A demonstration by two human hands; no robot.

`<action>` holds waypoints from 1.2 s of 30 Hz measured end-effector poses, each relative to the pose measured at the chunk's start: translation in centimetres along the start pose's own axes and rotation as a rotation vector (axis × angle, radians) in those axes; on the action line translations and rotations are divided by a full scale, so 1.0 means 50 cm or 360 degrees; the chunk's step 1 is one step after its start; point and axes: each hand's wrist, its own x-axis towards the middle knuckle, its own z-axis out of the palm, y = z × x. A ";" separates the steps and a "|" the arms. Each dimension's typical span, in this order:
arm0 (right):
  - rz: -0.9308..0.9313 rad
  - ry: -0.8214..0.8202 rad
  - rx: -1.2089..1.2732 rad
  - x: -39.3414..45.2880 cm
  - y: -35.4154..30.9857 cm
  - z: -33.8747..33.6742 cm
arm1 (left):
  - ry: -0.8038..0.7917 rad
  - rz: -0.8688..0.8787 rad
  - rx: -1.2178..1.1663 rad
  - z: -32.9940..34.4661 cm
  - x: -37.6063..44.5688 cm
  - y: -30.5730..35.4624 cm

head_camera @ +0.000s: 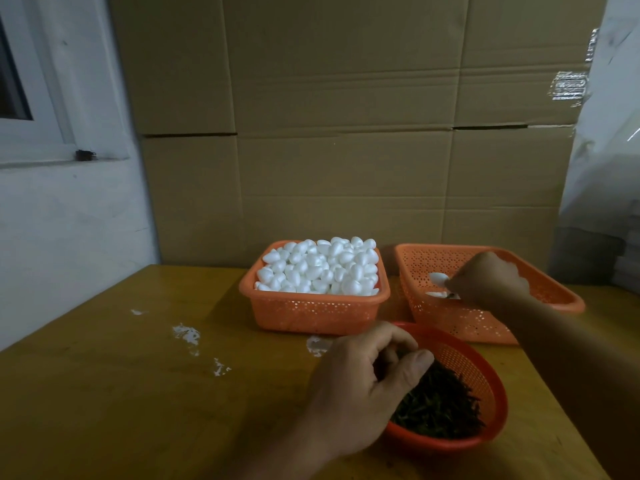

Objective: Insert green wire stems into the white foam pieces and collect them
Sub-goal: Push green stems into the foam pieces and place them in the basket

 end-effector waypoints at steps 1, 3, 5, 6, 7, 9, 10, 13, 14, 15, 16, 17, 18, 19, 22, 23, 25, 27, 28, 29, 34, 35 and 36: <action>0.0037 0.0000 -0.0013 0.002 -0.003 0.002 | 0.0003 0.0007 -0.0001 -0.001 0.000 0.001; 0.0090 -0.0014 -0.0050 0.005 -0.005 0.006 | 0.0007 0.0020 -0.0027 -0.003 0.002 0.002; 0.0109 -0.0046 -0.0084 0.008 -0.002 0.009 | 0.0009 0.0029 -0.0040 -0.004 0.003 0.004; 0.0119 -0.0060 -0.0094 0.009 0.001 0.009 | 0.0007 0.0031 -0.0033 -0.003 0.003 0.005; 0.0130 -0.0072 -0.0097 0.010 0.004 0.009 | 0.0005 0.0028 -0.0018 -0.002 0.003 0.005; 0.0144 -0.0088 -0.0088 0.008 0.008 0.007 | -0.0009 0.0023 0.0028 -0.001 0.002 0.003; 0.0140 -0.0094 -0.0081 0.006 0.009 0.006 | -0.0017 0.0026 0.0053 0.000 0.002 0.002; 0.0125 -0.0084 -0.0127 -0.003 0.007 -0.003 | -0.0021 0.0050 0.0117 0.001 0.002 0.000; 0.0117 -0.0075 -0.0137 -0.006 0.007 -0.007 | -0.0019 0.0057 0.0133 0.001 0.002 0.000; 0.0101 -0.0067 -0.0128 -0.011 0.007 -0.011 | -0.0016 0.0061 0.0141 0.001 0.002 0.000; 0.0074 -0.0047 -0.0106 -0.015 0.008 -0.015 | -0.0015 0.0064 0.0142 0.001 0.002 0.000; 0.0041 -0.0006 -0.0073 -0.021 0.009 -0.019 | -0.0013 0.0067 0.0141 0.000 0.001 0.001; -0.0007 0.0054 -0.0029 -0.027 0.011 -0.023 | -0.0006 0.0073 0.0147 0.000 0.001 0.002; -0.0064 0.0120 0.0034 -0.035 0.012 -0.025 | 0.0005 0.0078 0.0157 0.000 0.001 0.002; -0.0295 0.0290 0.0325 -0.079 0.009 -0.032 | 0.0040 0.0075 0.0169 0.000 0.001 -0.002; -0.0379 0.0316 0.0432 -0.103 0.006 -0.037 | 0.0047 0.0079 0.0170 0.000 0.001 -0.003; -0.0549 0.0313 0.0582 -0.156 0.003 -0.045 | 0.0054 0.0095 0.0165 0.001 0.001 -0.004; -0.0659 0.0242 0.0704 -0.210 0.006 -0.049 | 0.0057 0.0109 0.0155 0.001 0.002 -0.004; -0.0701 0.0199 0.0756 -0.236 0.007 -0.050 | 0.0060 0.0112 0.0151 0.002 0.002 -0.005; -0.0734 0.0160 0.0791 -0.258 0.008 -0.051 | 0.0056 0.0109 0.0146 0.001 0.002 -0.005; -0.0913 -0.0014 0.0638 -0.310 0.008 -0.034 | 0.0059 0.0076 0.0240 -0.003 0.005 -0.007; -0.0930 -0.0054 0.0566 -0.311 0.010 -0.029 | 0.0080 0.0058 0.0272 -0.007 0.008 -0.008; -0.0948 -0.0095 0.0494 -0.311 0.013 -0.026 | 0.0106 0.0028 0.0297 -0.014 0.014 -0.009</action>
